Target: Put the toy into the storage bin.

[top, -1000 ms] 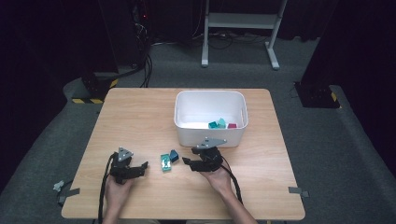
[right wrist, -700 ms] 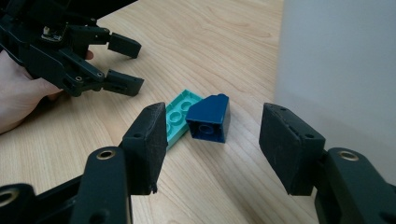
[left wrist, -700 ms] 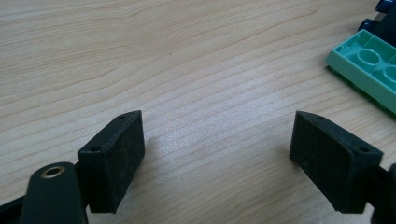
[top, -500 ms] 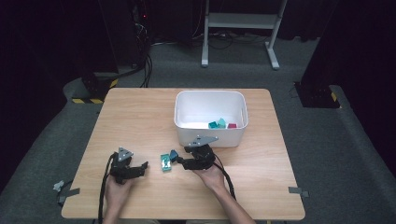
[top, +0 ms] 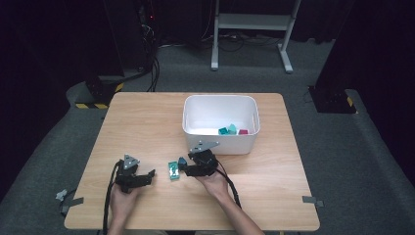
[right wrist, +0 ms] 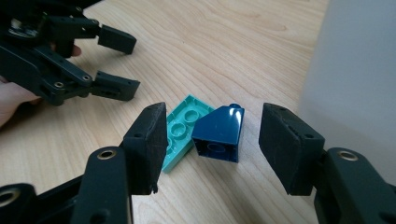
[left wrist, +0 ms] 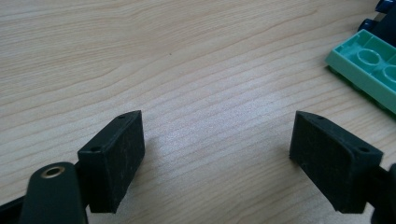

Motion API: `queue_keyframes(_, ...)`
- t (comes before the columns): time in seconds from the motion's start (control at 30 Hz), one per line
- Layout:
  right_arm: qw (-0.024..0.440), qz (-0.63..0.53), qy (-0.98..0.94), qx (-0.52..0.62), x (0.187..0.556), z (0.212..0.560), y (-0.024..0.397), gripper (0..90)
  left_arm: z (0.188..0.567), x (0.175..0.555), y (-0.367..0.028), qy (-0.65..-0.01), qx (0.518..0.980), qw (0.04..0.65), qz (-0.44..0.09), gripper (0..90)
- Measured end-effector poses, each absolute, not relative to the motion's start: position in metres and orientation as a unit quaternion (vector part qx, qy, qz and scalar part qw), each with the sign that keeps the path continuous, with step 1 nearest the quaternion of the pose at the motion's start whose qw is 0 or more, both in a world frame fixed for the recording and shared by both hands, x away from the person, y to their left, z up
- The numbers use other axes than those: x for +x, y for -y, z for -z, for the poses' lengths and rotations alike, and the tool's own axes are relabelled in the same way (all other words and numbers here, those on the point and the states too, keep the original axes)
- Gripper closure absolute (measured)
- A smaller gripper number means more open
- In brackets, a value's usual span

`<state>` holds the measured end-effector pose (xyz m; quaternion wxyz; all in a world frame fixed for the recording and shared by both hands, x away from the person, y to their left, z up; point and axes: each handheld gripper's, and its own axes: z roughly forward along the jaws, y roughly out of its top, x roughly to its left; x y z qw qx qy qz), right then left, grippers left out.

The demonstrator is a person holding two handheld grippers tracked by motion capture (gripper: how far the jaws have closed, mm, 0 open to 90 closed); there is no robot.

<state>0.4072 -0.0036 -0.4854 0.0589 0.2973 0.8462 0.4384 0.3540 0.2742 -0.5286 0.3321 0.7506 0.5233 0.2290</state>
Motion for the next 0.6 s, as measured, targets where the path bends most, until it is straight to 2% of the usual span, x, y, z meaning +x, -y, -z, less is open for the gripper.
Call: queue_keyframes(0.6, 0.078, -0.419, -0.849, 0.313, 0.416, 0.495, -0.013, 42.3, 0.529, 0.354, -0.274, -0.523, 0.751, 0.333, -0.229, 18.0)
